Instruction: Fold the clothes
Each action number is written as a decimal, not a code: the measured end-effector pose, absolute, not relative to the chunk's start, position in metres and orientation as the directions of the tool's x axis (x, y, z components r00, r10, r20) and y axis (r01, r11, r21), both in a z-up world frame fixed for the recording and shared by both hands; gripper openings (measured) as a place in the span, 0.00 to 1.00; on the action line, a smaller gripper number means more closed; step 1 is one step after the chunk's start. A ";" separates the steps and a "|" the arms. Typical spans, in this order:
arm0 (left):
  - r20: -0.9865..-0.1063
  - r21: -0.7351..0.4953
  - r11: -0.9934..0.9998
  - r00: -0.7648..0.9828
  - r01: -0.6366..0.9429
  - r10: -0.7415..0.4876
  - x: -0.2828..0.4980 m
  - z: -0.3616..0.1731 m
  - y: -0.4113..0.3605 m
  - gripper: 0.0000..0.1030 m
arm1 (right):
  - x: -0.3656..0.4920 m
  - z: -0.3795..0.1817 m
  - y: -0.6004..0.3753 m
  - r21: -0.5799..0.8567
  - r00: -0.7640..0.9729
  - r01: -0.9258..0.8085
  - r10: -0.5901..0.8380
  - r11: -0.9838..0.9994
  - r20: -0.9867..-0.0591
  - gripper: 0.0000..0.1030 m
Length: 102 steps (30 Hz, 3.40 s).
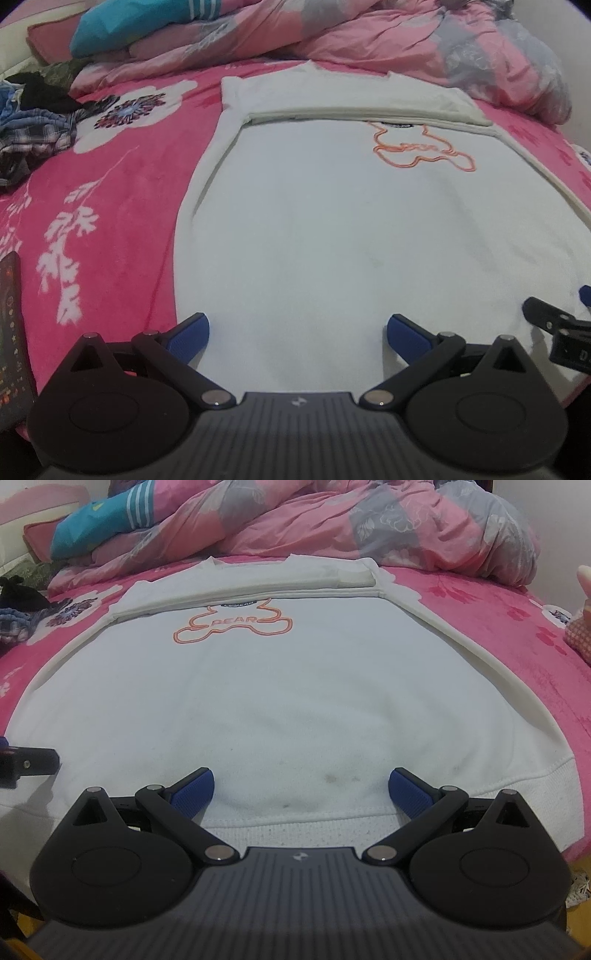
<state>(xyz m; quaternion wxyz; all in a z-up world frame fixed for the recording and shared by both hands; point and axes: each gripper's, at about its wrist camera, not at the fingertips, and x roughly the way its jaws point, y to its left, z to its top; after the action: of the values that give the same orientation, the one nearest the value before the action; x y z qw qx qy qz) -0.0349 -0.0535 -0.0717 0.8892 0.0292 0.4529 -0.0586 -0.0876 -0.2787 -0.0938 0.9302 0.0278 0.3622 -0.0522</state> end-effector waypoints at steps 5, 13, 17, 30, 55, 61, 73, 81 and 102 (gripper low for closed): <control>-0.809 0.023 0.994 0.586 0.111 -0.047 -0.035 -0.074 -0.059 1.00 | -0.089 -0.093 -0.278 0.008 0.730 0.107 -0.073 0.994 -0.679 0.99; -0.812 0.028 0.995 0.583 0.100 -0.036 -0.035 -0.075 -0.060 1.00 | -0.111 -0.092 -0.272 -0.018 0.757 0.095 -0.084 0.995 -0.648 0.99; -0.814 0.031 0.995 0.580 0.099 -0.032 -0.035 -0.075 -0.061 1.00 | -0.125 -0.088 -0.268 -0.005 0.771 0.054 -0.044 0.999 -0.635 0.99; -0.818 0.036 0.995 0.574 0.097 -0.026 -0.035 -0.075 -0.063 1.00 | -0.144 -0.076 -0.241 -0.035 0.830 -0.077 0.045 0.996 -0.557 0.99; -0.783 0.043 0.990 0.620 0.134 -0.049 -0.053 -0.064 -0.055 1.00 | -0.135 -0.101 -0.227 -0.024 0.805 -0.146 0.104 0.989 -0.584 0.99; -0.719 0.005 0.980 0.682 0.201 -0.136 -0.097 -0.049 -0.022 1.00 | -0.135 -0.101 -0.228 -0.025 0.802 -0.150 0.107 0.988 -0.588 0.99; -0.692 -0.076 0.975 0.693 0.207 -0.201 -0.153 -0.055 0.026 0.90 | -0.133 -0.100 -0.227 -0.037 0.803 -0.152 0.102 0.988 -0.588 0.99; -0.698 -0.152 0.954 0.655 0.258 -0.288 -0.153 -0.062 0.025 0.53 | -0.143 -0.089 -0.217 -0.061 0.829 -0.192 0.129 0.979 -0.544 0.98; -0.658 -0.540 0.831 0.551 0.131 -0.514 -0.138 -0.080 0.075 0.05 | -0.191 -0.081 -0.127 -0.275 0.757 -0.606 0.435 0.746 -0.487 0.59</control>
<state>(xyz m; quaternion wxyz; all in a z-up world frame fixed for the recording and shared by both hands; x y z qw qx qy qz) -0.1377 0.0753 -0.0797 0.8526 -0.2205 0.4345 -0.1890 -0.1906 -0.1269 -0.0814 0.9127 -0.2131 0.2004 0.2852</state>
